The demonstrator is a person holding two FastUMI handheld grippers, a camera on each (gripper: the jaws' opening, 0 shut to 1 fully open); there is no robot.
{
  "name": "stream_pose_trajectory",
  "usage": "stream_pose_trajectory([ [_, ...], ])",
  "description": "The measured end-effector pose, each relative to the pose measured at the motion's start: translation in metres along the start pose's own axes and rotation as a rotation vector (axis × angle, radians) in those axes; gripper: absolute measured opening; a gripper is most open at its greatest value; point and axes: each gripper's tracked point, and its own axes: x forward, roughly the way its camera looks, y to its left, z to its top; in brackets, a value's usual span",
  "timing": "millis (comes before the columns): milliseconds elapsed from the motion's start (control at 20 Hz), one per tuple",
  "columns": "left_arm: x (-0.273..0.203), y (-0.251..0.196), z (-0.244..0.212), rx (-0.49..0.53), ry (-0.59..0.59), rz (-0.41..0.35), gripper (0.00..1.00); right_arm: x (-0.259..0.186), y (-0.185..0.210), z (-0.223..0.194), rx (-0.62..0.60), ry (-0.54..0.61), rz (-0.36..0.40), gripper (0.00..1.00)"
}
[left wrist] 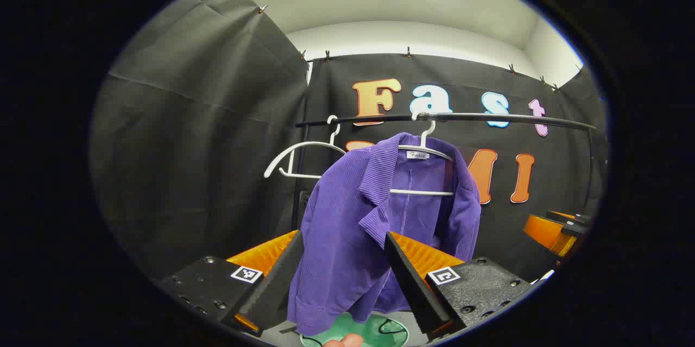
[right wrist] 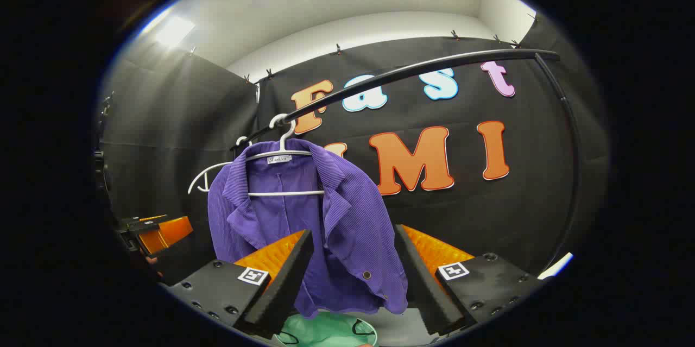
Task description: Grasp the clothes on the hanger with both hands and then place them into the laundry hamper below.
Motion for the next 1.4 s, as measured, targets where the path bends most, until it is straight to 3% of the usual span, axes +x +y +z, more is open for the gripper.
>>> stream_pose_trajectory([
  [1050, 0.012, 0.015, 0.001, -0.023, -0.009, 0.038, 0.95, 0.007, -0.006, -0.008, 0.031, 0.002, -0.001, 0.90],
  [1400, 0.004, 0.032, -0.002, -0.022, 0.000, 0.076, 0.92, 0.051, 0.002, -0.044, 0.021, 0.039, 0.039, 0.90],
])
